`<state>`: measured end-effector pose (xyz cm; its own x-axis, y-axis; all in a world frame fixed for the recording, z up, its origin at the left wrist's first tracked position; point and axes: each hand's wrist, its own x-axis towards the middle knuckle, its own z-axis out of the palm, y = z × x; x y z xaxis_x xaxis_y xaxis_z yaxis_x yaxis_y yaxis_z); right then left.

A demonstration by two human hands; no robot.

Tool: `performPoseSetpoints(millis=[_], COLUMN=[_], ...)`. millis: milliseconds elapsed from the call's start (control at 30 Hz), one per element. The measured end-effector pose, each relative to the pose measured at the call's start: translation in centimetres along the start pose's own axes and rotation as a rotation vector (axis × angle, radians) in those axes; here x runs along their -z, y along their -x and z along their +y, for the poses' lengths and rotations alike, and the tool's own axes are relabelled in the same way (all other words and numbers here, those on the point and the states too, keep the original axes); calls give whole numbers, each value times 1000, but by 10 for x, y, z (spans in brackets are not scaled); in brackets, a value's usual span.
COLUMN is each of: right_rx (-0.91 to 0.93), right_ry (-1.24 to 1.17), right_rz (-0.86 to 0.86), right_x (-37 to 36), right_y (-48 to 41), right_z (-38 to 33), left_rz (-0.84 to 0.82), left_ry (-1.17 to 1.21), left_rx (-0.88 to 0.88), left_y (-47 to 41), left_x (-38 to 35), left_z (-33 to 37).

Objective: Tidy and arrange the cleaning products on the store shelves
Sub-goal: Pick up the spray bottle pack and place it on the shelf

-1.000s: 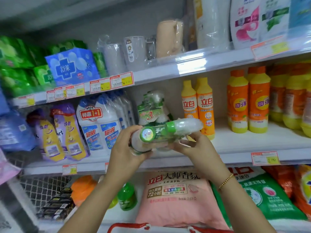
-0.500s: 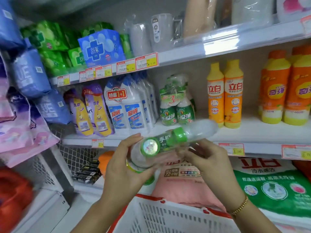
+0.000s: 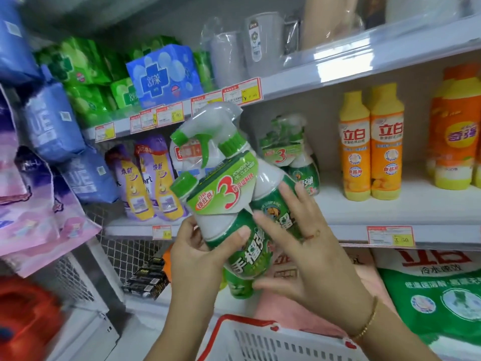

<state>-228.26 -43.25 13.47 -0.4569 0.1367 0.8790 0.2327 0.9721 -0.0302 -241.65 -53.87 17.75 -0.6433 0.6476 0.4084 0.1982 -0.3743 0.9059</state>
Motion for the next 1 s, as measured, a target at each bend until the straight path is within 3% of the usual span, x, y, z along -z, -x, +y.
performPoseSetpoints(millis=[67, 300, 600, 700, 833, 933, 1000], right_rx=[52, 105, 182, 126, -141, -501, -683], right_ry=[99, 148, 137, 121, -263, -866, -1339], right_rz=[16, 337, 375, 391, 420, 481, 438], right_x=[-15, -37, -36, -34, -14, -1, -3], right_y=[3, 1, -4, -3, -13, -20, -16], right_z=[-8, -7, -6, -6, -10, -5, 8], left_rz=[14, -39, -69, -131, -271, -325, -203], left_ry=[39, 59, 70, 26, 111, 53, -48], left_rx=[30, 66, 152, 133, 92, 42, 16], left_y=[-3, -1, 3, 3, -2, -7, -15], left_x=[-3, -16, -14, -10, -7, -4, 2], left_z=[4, 18, 27, 26, 22, 21, 15])
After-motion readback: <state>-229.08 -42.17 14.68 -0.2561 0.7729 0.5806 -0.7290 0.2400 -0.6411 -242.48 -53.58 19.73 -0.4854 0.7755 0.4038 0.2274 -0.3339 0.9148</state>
